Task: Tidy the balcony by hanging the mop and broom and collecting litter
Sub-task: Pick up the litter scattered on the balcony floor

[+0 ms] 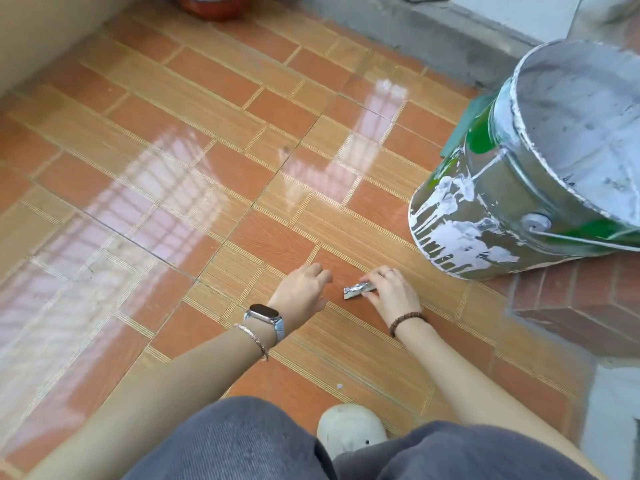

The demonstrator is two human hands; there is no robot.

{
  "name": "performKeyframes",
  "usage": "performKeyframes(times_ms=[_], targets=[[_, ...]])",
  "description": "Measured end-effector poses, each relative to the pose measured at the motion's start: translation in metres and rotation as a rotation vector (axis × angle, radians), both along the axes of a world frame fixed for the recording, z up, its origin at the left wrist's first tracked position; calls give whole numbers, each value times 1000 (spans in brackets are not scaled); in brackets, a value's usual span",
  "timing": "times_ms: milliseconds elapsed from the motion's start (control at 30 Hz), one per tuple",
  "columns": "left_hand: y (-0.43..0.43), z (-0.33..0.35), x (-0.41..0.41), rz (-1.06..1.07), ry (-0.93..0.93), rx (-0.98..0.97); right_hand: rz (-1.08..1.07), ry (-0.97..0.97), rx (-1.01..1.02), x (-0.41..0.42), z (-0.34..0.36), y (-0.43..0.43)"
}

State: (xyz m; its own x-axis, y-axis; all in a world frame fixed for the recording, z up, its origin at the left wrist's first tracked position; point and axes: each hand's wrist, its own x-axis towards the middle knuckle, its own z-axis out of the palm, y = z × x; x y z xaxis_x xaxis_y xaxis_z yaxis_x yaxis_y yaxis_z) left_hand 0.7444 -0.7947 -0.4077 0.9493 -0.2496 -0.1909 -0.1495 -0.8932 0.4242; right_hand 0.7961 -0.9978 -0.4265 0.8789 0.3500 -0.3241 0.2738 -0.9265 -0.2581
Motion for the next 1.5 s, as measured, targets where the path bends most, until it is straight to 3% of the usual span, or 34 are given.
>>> performKeyframes(times_ms=[133,500,800,1233,1333,1500], targets=[[3,-6,-8,30,23,-15,115,-29,-44,1,-6,8],[9,-13,-8,153,55,-125,96,-58,-35,1,-2,12],[13,7,11,590,143,-619,22,-77,214,9,35,42],[45,14,-10,799,205,-1051,111,75,337,-1,50,84],[54,16,-11,900,214,-1179,22,161,399,1,54,94],[83,19,-14,1050,174,-1278,-344,335,686,10,52,116]])
